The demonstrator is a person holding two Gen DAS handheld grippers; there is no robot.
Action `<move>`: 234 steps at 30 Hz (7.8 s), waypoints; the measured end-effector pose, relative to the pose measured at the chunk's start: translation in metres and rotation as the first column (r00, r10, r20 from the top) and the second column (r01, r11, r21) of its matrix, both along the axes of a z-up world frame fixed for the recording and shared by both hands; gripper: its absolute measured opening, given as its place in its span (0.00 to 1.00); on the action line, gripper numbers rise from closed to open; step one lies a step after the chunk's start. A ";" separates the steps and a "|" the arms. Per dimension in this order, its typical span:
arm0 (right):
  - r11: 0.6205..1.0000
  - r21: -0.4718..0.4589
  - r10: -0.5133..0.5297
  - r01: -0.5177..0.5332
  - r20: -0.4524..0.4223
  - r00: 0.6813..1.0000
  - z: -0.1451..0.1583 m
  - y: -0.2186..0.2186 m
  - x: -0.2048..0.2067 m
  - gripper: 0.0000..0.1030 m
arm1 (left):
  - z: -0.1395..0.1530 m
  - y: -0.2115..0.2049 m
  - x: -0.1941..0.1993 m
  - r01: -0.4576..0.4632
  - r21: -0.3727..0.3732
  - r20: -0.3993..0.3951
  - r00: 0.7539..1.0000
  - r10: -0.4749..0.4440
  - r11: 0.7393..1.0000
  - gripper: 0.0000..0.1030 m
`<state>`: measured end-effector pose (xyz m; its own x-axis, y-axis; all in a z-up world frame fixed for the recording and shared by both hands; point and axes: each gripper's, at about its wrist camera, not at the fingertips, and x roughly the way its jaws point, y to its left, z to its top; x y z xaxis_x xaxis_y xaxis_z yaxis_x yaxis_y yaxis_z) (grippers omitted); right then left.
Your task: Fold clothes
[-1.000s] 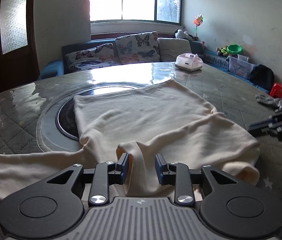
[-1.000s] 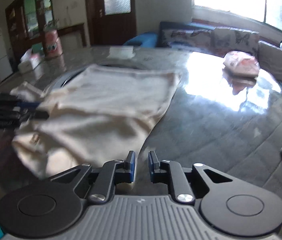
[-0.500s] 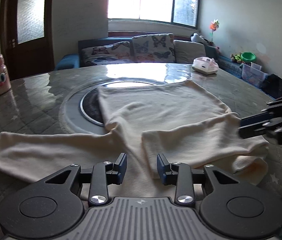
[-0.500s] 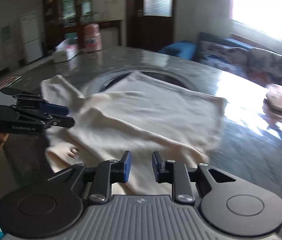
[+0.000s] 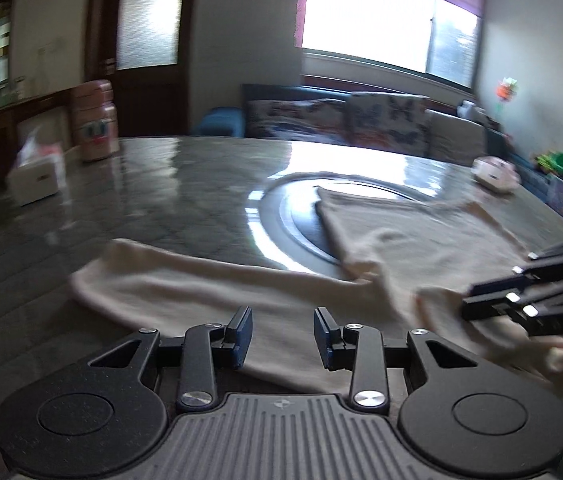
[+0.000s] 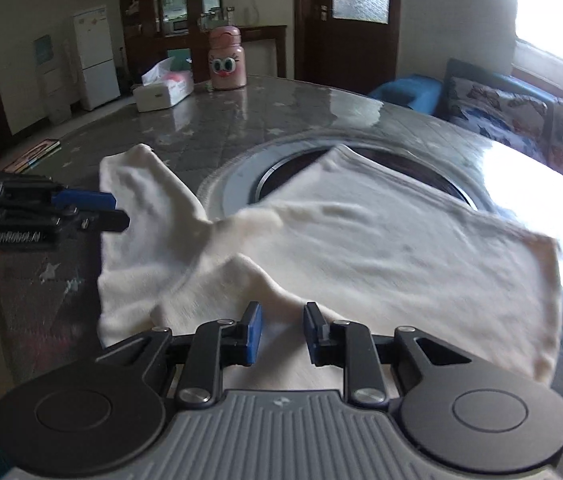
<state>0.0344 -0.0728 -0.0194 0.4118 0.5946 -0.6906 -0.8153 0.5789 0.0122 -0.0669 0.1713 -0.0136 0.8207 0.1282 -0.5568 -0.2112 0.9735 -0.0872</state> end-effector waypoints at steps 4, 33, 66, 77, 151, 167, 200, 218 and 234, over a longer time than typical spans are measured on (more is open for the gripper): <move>0.999 0.021 0.026 -0.027 0.009 1.000 0.006 0.008 -0.005 0.25 | 0.003 0.029 0.001 -0.150 0.009 0.015 0.989 0.150 0.989 0.41; 0.987 0.105 -0.126 0.122 0.032 0.992 0.031 -0.066 -0.025 0.28 | 0.038 0.035 0.014 -0.231 -0.122 0.130 0.960 0.246 0.965 0.08; 0.940 0.165 -0.292 0.298 -0.062 0.955 0.021 -0.138 -0.011 0.28 | 0.021 -0.133 0.028 0.451 -0.130 0.033 0.892 -0.451 0.883 0.29; 0.959 0.087 -0.256 0.270 -0.147 0.956 0.003 -0.114 -0.009 0.25 | 0.009 -0.070 -0.009 0.402 0.025 -0.038 0.915 -0.401 0.915 0.29; 0.975 0.072 -0.209 0.211 -0.033 0.977 0.020 -0.093 -0.002 0.17 | 0.011 -0.048 0.061 0.375 -0.110 -0.017 0.925 -0.379 0.920 0.11; 0.995 -0.041 -0.092 0.093 0.021 0.996 0.009 -0.090 -0.038 0.24 | 0.000 -0.103 0.036 0.536 -0.046 -0.047 0.842 -0.538 0.843 0.24; 0.990 -0.136 -0.010 0.029 0.141 0.990 0.020 -0.120 -0.077 0.58 | -0.006 -0.129 -0.039 0.658 0.272 -0.129 0.748 -0.652 0.702 0.63; 0.965 -0.220 0.203 -0.142 0.281 0.938 0.002 -0.103 -0.098 0.61 | 0.006 -0.126 -0.009 0.625 0.237 -0.049 0.773 -0.633 0.744 0.07; 0.997 0.013 0.070 -0.070 0.043 0.997 0.022 -0.096 -0.028 0.12 | 0.003 -0.113 -0.007 0.638 0.213 -0.058 0.764 -0.642 0.740 0.41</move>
